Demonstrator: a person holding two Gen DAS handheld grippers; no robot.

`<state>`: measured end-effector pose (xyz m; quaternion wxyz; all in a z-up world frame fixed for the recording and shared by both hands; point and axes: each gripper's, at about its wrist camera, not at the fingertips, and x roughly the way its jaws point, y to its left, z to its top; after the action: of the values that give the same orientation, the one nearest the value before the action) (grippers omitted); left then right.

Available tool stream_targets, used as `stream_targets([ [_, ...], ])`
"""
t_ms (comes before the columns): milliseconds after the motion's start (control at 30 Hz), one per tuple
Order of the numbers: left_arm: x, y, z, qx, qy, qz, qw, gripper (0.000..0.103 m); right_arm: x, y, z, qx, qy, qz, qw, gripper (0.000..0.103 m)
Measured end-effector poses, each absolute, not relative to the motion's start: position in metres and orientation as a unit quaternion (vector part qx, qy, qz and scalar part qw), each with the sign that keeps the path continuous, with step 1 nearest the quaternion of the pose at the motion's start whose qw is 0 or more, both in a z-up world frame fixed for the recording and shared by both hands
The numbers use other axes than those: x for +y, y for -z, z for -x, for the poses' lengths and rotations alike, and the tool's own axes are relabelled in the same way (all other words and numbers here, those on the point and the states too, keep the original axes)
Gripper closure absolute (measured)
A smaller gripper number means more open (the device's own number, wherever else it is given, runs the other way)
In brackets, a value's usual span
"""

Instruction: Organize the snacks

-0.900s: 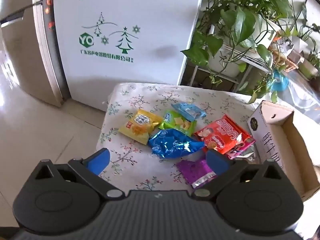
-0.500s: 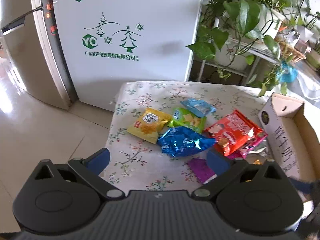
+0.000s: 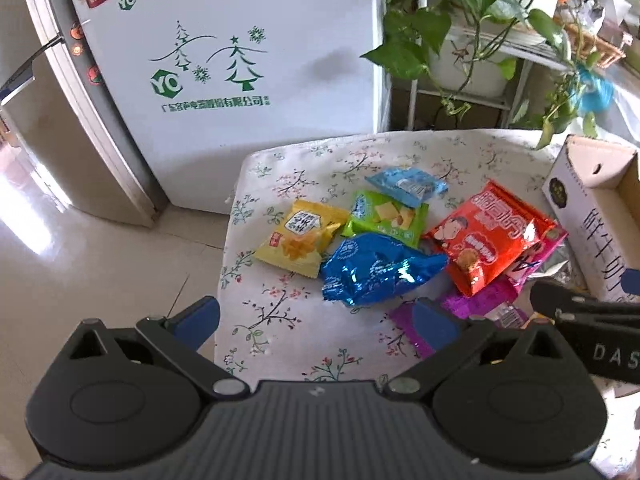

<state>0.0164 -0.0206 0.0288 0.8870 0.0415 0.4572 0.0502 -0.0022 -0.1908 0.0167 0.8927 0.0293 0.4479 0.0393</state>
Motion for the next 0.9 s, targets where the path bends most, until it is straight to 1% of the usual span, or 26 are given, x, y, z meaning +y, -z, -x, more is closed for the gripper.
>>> stream_targets([
  [200,-0.017,-0.017,-0.016,0.478,-0.053,-0.023,0.876,0.001,-0.187,-0.012,0.001,0.466,-0.035,-0.013,0.884,0.000],
  [600,-0.011,-0.010,-0.011,0.487,-0.066,-0.008,0.871,0.002,-0.179,-0.016,-0.002,0.470,-0.029,0.032,0.882,0.000],
  [900,-0.012,-0.008,-0.011,0.490,-0.072,-0.004,0.869,0.002,-0.180,-0.014,-0.003,0.471,-0.032,0.025,0.881,0.000],
])
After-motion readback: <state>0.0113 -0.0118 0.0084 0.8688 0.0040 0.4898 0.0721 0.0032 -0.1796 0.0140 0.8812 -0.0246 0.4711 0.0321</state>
